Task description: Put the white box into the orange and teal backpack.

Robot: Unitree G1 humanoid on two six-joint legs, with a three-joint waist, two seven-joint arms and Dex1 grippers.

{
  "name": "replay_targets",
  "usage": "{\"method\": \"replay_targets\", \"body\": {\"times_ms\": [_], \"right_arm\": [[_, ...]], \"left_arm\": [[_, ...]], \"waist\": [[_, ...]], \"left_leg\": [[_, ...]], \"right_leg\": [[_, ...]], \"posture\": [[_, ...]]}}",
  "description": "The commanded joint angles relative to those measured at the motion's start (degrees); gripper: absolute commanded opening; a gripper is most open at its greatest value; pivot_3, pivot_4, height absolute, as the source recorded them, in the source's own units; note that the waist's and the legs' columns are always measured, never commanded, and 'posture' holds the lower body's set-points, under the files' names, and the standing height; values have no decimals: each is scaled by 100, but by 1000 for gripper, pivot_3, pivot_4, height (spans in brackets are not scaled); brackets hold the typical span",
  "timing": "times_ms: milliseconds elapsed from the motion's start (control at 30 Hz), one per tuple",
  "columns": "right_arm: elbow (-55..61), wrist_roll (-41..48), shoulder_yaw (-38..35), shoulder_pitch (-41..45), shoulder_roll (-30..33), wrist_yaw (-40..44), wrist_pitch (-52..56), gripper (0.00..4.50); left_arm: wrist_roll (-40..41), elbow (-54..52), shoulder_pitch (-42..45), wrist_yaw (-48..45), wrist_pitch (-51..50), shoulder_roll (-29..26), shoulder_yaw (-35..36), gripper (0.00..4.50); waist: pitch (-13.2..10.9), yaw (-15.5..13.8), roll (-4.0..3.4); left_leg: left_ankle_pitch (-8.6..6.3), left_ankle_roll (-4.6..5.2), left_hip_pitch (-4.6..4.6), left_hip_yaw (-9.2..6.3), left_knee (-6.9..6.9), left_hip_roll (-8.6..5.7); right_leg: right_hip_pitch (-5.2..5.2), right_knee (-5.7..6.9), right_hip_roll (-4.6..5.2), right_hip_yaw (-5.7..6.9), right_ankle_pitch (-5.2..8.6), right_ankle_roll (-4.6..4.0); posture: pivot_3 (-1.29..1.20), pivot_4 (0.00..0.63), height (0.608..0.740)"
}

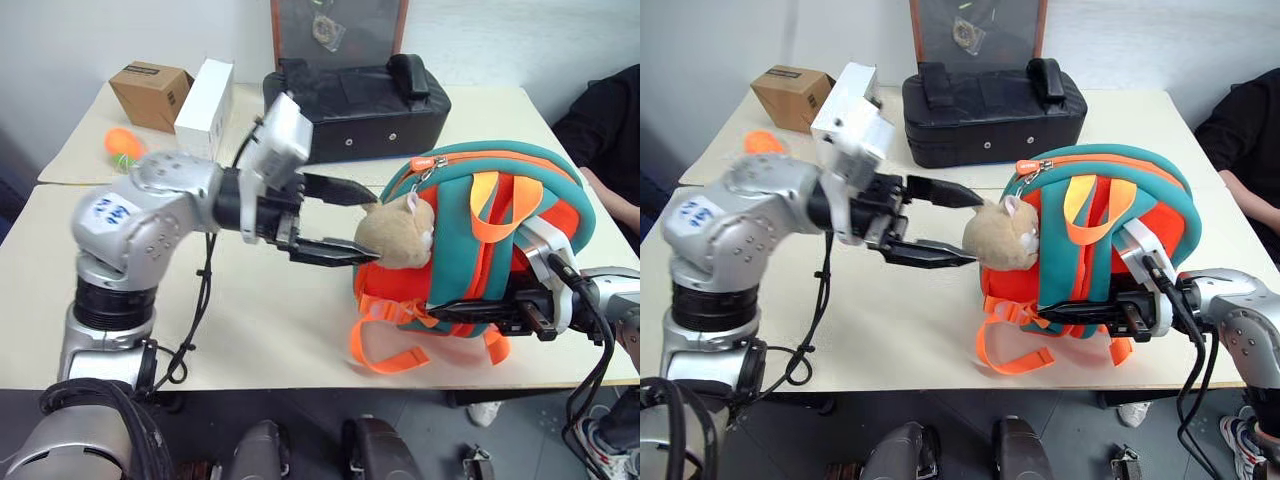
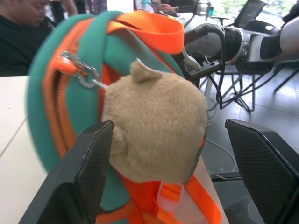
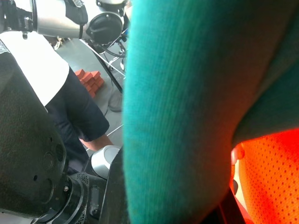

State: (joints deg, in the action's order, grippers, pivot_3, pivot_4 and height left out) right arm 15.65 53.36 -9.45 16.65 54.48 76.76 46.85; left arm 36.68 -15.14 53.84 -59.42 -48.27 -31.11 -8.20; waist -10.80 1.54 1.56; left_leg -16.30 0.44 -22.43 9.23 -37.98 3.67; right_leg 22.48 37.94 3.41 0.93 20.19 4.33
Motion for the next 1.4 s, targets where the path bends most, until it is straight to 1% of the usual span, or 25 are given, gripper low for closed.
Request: {"method": "replay_targets", "body": {"times_ms": [33, 100, 167, 267, 367, 500, 567, 633, 767, 933, 1100, 1233, 1333, 1400], "right_arm": [[179, 184, -105, 72, -34, -38, 62, 40], [220, 213, -124, 56, -51, -75, 88, 40], [241, 233, -125, 46, -64, -116, 97, 40], [265, 241, -154, -20, -65, -140, 78, 40], [260, 259, -182, -41, -80, -193, 85, 40], [244, 273, -205, -64, -103, -255, 71, 40], [313, 363, -281, -166, -109, -243, 76, 40], [397, 469, -361, -277, -114, -255, 95, 40], [489, 638, -540, -507, -217, -503, 135, 40], [508, 755, -806, -897, -355, -790, 118, 40], [546, 754, -995, -1307, -492, -995, 19, 40], [574, 694, -1140, -1763, -728, -1197, -107, 40], [623, 676, -1159, -1967, -878, -1318, -208, 40], [660, 673, -1156, -2042, -909, -1328, -260, 40]], "left_arm": [[-906, 245, 97, 275, 832, 223, -596, 3992], [-992, 358, 97, 374, 976, 451, -639, 3992], [-832, 414, 75, 399, 901, 661, -522, 3992], [-724, 453, 34, 406, 884, 758, -327, 3404], [-742, 521, 51, 435, 884, 738, -166, 2582], [-819, 678, 105, 315, 993, 579, -41, 1539], [-744, 839, 250, 8, 1073, 339, 99, 1193], [-792, 1146, 519, -24, 1155, 233, 233, 1099], [-1057, 2052, 1195, -244, 1478, -118, 324, 1089], [-1076, 2549, 1455, -796, 1625, -719, 474, 1089], [-1064, 2152, 909, -1494, 1624, -1420, 357, 1089], [-1046, 1960, 406, -1564, 1460, -1886, 482, 1089], [-947, 1400, -210, -1904, 1365, -2292, 369, 1089], [-1110, 1117, -657, -1922, 1514, -2417, 222, 1089]], "waist": [[0, -9, 0], [0, -12, 0], [0, -8, 0], [0, -2, 0], [0, 0, 0], [0, -3, 0], [0, 1, 0], [0, -8, 0], [0, -5, 0], [0, 19, 0], [0, 22, 0], [0, 4, 0], [0, 25, 0], [0, 22, 0]], "left_leg": [[0, 0, 0, 0, 0, 0], [0, 0, 0, 1, -3, -1], [-1, 2, -2, 1, -3, 0], [-1, 3, -2, 1, -1, 1], [-1, 2, -1, 1, 0, 2], [0, 2, -2, 0, -2, 2], [0, 2, -2, 1, -2, 2], [0, 1, -2, -1, -1, 3], [0, 2, -3, 0, -4, 1], [-1, 1, -3, 9, 6, 3], [0, -1, -2, 13, 6, 6], [0, -1, -1, 12, 4, 6], [-1, 1, -1, 14, 4, 6], [-2, 0, 0, 15, 5, 6]], "right_leg": [[0, -2, 0, 0, 0, 0], [-1, -2, 0, -2, 0, 0], [0, -3, 1, -2, 0, 0], [2, -2, 1, -2, 0, 0], [2, -1, 0, -2, 0, 0], [1, 0, 1, -2, 0, 0], [2, -1, 1, -1, 0, 0], [3, 0, -1, 1, 0, 0], [1, -2, 1, 2, 0, 0], [11, -2, -2, -1, 0, 0], [13, 0, -4, -4, 1, -1], [10, 2, -4, -5, 1, -1], [10, 1, -3, -8, 1, -1], [10, 1, -4, -9, 1, -1]], "posture": [[0, 150, 740], [0, 150, 740], [0, 150, 740], [0, 150, 740], [0, 150, 740], [0, 150, 740], [0, 150, 740], [0, 150, 740], [0, 150, 740], [0, 150, 740], [0, 150, 740], [0, 150, 740], [0, 150, 740], [0, 150, 740]]}}
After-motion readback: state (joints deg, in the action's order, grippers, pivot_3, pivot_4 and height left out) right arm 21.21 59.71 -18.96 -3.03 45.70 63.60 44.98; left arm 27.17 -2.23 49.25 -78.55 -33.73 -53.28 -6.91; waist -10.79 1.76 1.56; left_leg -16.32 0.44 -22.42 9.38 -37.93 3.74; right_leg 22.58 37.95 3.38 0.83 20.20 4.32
